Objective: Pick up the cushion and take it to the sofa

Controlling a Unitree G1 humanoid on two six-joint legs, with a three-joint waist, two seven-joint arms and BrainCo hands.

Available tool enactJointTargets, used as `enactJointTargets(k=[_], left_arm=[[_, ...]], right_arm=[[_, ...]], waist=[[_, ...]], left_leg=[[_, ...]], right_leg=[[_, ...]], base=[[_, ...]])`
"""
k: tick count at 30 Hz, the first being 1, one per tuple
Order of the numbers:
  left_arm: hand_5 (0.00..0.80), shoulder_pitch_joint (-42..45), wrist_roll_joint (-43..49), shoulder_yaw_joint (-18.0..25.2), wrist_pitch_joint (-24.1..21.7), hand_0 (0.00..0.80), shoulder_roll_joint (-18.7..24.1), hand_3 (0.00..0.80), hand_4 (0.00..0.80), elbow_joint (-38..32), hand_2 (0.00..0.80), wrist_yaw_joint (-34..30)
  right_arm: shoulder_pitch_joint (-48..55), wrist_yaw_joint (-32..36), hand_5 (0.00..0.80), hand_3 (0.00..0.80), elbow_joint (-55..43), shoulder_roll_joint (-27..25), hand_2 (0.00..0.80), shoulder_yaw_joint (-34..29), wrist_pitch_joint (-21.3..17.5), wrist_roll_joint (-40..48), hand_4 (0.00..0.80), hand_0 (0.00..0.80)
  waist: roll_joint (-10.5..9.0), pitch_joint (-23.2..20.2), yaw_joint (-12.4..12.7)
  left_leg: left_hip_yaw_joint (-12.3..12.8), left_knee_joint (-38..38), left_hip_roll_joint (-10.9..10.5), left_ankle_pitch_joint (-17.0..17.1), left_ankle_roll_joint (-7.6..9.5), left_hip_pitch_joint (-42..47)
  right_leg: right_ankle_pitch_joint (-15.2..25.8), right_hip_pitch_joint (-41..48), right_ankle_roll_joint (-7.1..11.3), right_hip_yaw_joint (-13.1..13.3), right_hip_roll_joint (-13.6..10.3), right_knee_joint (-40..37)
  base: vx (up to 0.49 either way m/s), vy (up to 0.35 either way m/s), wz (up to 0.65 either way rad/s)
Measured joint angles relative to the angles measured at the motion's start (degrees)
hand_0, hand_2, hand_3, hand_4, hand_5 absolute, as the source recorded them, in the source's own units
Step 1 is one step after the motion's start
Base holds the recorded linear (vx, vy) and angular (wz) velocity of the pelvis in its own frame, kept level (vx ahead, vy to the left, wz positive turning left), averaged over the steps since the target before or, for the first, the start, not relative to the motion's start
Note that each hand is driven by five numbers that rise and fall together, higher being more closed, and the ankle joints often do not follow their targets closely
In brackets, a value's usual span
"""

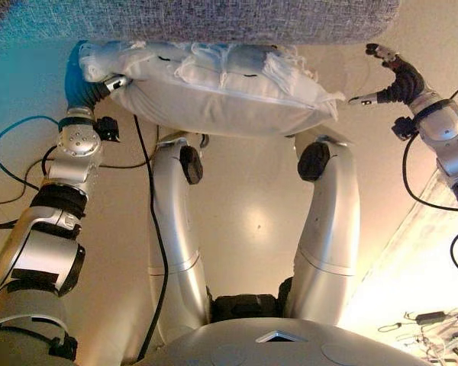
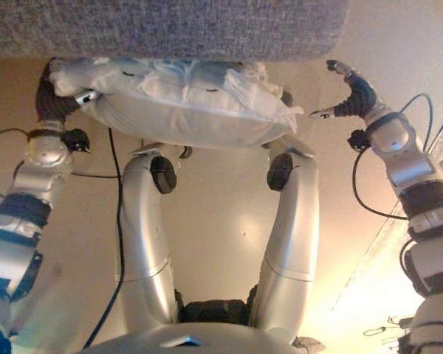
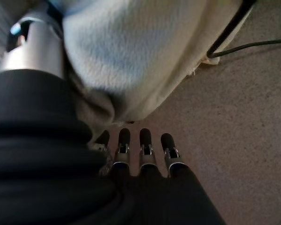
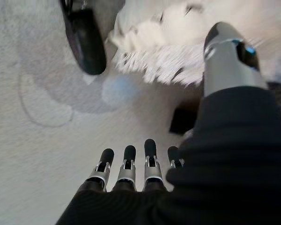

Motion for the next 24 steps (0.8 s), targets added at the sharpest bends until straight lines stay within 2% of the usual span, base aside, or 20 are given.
enactJointTargets(k=[5, 11, 16, 21, 24], left_arm=[[0.0, 1.63, -0.4, 0.08, 0.27, 0.0, 0.32, 0.0, 0.0, -2.03, 0.0, -0.41], [0.0, 3.44, -0.94, 0.06, 1.07, 0.0, 1.41, 0.0, 0.0, -4.04, 0.0, -1.03], [0.0, 3.71, -1.0, 0.05, 1.06, 0.0, 1.41, 0.0, 0.0, -4.8, 0.0, -1.37], [0.0, 5.34, -2.76, 0.06, 1.02, 0.0, 1.39, 0.0, 0.0, -7.14, 0.0, -1.27], [0.0, 5.94, -3.36, 0.02, 1.02, 0.0, 1.23, 0.0, 0.0, -7.85, 0.0, -1.29]], right_arm=[[-0.9, 9.75, 0.0, 0.0, -1.65, -1.58, 0.0, 2.98, 1.17, -0.23, 0.0, 0.0], [-0.27, 11.52, 0.0, 0.0, -6.8, -4.7, 0.0, 4.6, 1.86, -1.14, 0.0, 0.0], [-0.26, 13.45, 0.0, 0.0, -8.35, -5.0, 0.0, 4.58, 2.78, 0.67, 0.0, 0.0], [-0.19, 18.37, 0.0, 0.0, -11.64, -4.75, 0.0, 4.96, 2.75, 2.67, 0.0, 0.0], [-0.06, 18.41, 0.0, 0.0, -13.14, -4.4, 0.0, 5.13, 2.74, 3.36, 0.0, 0.0]], waist=[[-0.03, -0.02, 0.11], [-0.03, -0.02, 0.31], [-0.01, -0.01, 0.45], [0.01, -0.01, 0.45], [0.02, -0.01, 0.55]], left_leg=[[-0.01, 0.5, -0.17, -0.32, 0.09, -0.07], [0.26, 2.19, -0.2, -1.39, 0.17, -0.1], [0.27, 2.5, -0.33, -1.44, 0.13, -0.04], [0.68, 2.56, -0.52, -1.64, 0.11, 0.41], [1.3, 2.71, -0.66, -1.69, 0.18, 0.93]], right_leg=[[-0.63, -0.16, 0.14, 0.25, -0.26, 0.69], [-1.15, -0.29, 0.4, 0.89, -0.29, 2.09], [-1.5, -0.35, 0.36, 1.05, -0.43, 2.71], [-1.62, -0.43, 0.37, 1.6, -0.63, 3.25], [-1.89, -0.68, 0.47, 2.39, -0.74, 4.08]], base=[[0.035, -0.02, 0.03], [0.004, -0.004, -0.02], [0.001, 0.006, 0.03], [-0.001, 0.003, 0.01], [-0.002, 0.02, 0.05]])
